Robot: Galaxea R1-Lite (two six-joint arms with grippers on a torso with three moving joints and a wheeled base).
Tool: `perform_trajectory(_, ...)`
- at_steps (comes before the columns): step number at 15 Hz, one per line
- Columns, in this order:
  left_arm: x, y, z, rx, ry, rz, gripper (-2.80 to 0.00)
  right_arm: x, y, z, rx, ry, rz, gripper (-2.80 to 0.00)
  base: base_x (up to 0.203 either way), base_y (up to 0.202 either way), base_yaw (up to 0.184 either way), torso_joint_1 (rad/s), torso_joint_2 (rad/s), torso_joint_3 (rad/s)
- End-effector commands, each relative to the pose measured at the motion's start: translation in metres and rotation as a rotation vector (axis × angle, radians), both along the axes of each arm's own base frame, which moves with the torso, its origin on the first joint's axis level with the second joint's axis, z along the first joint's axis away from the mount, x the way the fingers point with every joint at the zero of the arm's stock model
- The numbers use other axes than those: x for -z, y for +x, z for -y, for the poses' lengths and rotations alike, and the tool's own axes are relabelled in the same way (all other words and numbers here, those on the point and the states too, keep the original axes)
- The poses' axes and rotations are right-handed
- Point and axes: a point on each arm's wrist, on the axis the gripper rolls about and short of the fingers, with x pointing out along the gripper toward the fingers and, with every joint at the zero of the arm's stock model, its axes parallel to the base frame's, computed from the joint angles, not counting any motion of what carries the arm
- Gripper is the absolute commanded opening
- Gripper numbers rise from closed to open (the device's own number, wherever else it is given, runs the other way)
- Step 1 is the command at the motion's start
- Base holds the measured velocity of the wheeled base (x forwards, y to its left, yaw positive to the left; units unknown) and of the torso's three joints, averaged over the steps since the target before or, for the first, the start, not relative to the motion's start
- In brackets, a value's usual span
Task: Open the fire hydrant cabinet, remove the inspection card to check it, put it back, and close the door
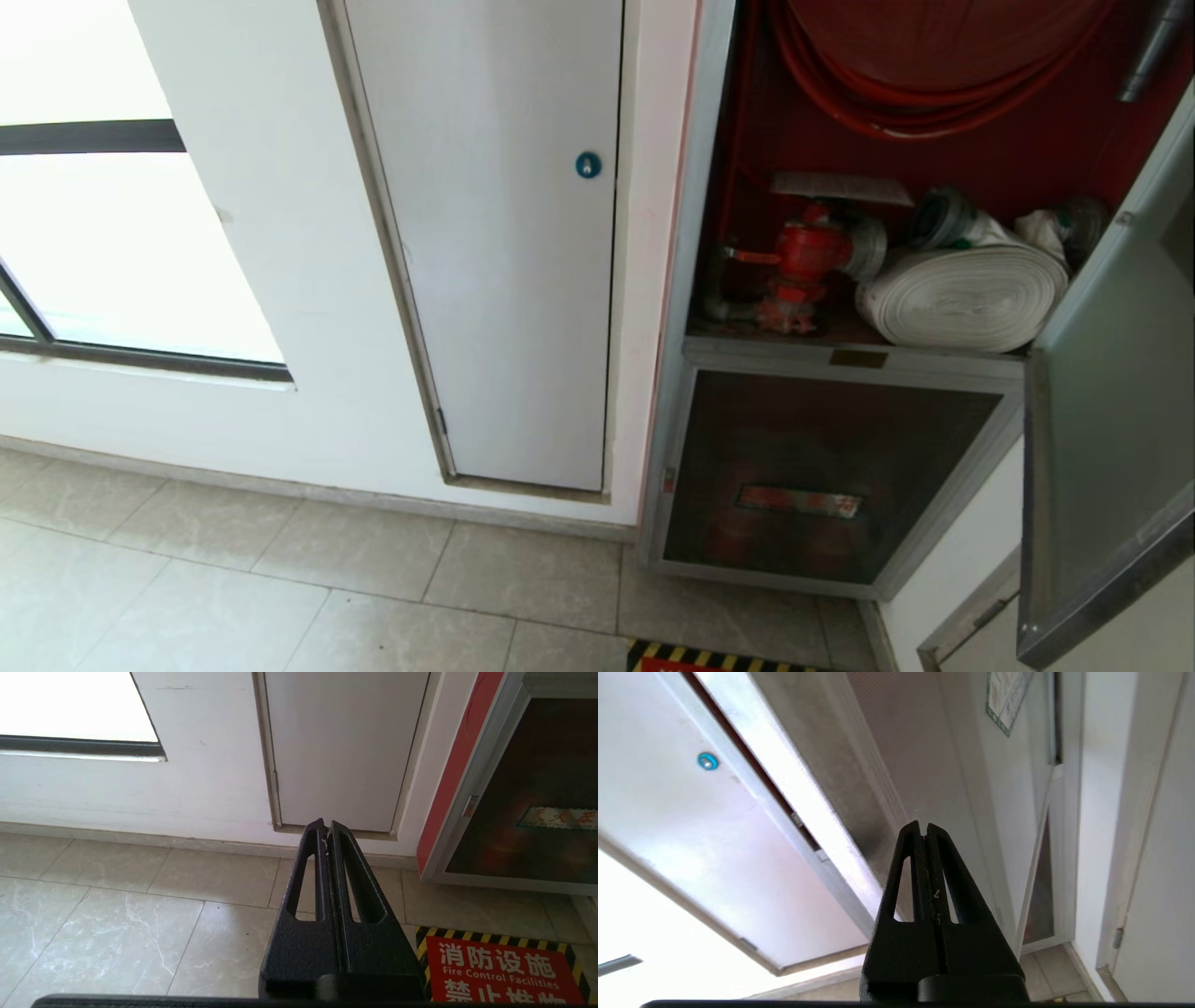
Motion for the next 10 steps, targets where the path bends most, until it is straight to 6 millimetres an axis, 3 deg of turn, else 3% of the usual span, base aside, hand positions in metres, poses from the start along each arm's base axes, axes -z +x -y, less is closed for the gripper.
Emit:
perform_trajectory(1, 0.0, 0.0, 0.0, 0.0, 0.0, 0.0, -2.8, -0.003, 0.011, 0.006, -0.039, 0.016, -0.019, -2.8, 0.0, 0.0, 0.0, 0.0, 0.0, 0.0)
perform_trajectory(10, 0.0, 0.0, 0.0, 0.0, 0.0, 0.0, -2.8, -0.013, 0.053, 0.004, -0.282, 0.05, -0.072, -2.8, 0.0, 0.0, 0.0, 0.0, 0.0, 0.0)
